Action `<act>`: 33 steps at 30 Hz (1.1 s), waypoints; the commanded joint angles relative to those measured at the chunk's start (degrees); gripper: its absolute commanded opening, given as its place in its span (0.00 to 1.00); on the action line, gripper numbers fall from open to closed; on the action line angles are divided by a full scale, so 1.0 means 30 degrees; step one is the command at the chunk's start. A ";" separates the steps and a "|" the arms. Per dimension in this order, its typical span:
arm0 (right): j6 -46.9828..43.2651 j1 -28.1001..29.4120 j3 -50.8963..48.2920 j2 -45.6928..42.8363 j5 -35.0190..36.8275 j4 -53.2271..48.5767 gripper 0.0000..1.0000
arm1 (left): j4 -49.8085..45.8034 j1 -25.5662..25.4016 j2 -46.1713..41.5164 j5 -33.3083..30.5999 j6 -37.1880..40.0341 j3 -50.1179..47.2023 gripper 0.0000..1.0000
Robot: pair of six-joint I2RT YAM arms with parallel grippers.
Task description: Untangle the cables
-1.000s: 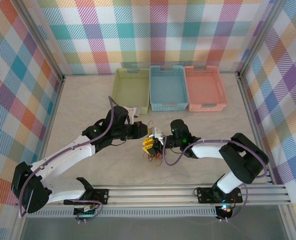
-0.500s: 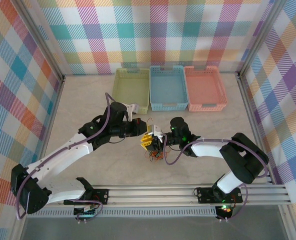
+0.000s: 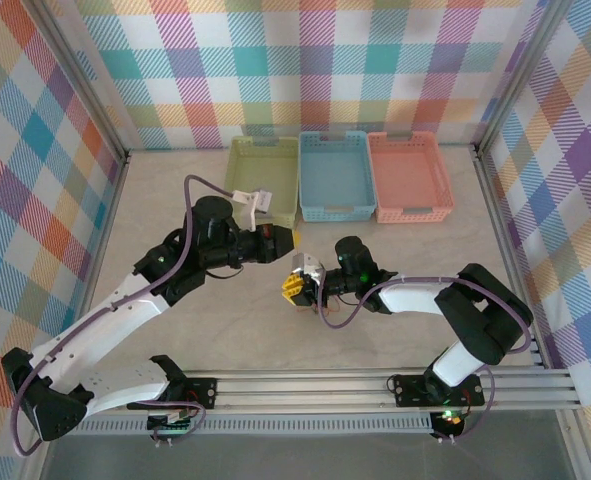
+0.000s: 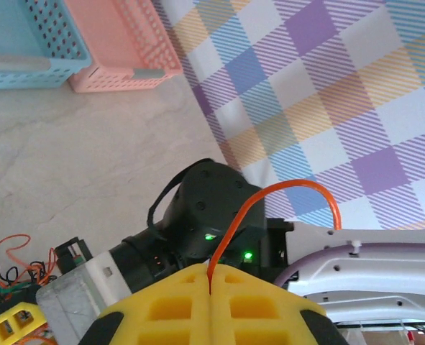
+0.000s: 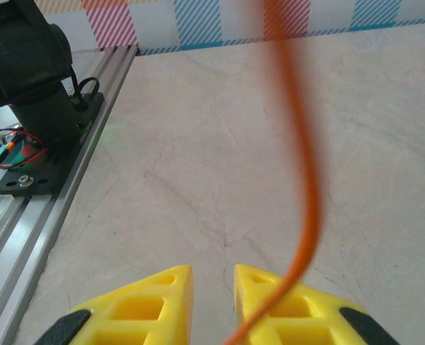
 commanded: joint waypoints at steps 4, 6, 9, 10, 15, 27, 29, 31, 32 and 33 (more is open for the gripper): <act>-0.0150 0.0109 0.0234 0.0140 -0.0147 -0.0470 0.23 | -0.0250 -0.0151 -0.0465 0.0252 0.0116 0.1033 0.00; -0.0147 0.0108 0.0228 0.0140 -0.0152 -0.0492 0.22 | -0.0661 -0.0137 -0.0568 0.0075 0.0336 0.1441 0.00; -0.0150 0.0104 0.0307 0.0162 -0.0040 -0.0623 0.21 | -0.1133 -0.0152 -0.0649 -0.0163 0.0609 0.2012 0.00; -0.0172 0.0093 0.0353 0.0191 0.0005 -0.0740 0.20 | -0.1215 -0.0145 -0.0656 -0.0172 0.0664 0.2164 0.00; -0.0235 0.0105 0.0456 0.0228 0.0139 -0.1057 0.20 | -0.1363 -0.0151 -0.0760 -0.0056 0.0669 0.2664 0.00; -0.0267 0.0090 0.0624 0.0289 0.0589 -0.1483 0.18 | -0.3434 -0.0147 -0.1283 -0.0779 0.1659 0.4807 0.00; -0.0264 0.0108 0.0678 0.0338 0.0773 -0.1568 0.17 | -0.3899 -0.0132 -0.1457 -0.0972 0.1889 0.5275 0.00; -0.0266 0.0109 0.0762 0.0375 0.0926 -0.1763 0.17 | -0.4307 -0.0126 -0.1589 -0.1178 0.2089 0.5705 0.00; -0.0239 0.0106 0.0789 0.0389 0.0986 -0.1786 0.17 | -0.4574 -0.0149 -0.1656 -0.1294 0.2244 0.5963 0.00; -0.0238 0.0087 0.0783 0.0430 0.1086 -0.1834 0.17 | -0.4768 -0.0131 -0.1724 -0.1362 0.2318 0.6164 0.00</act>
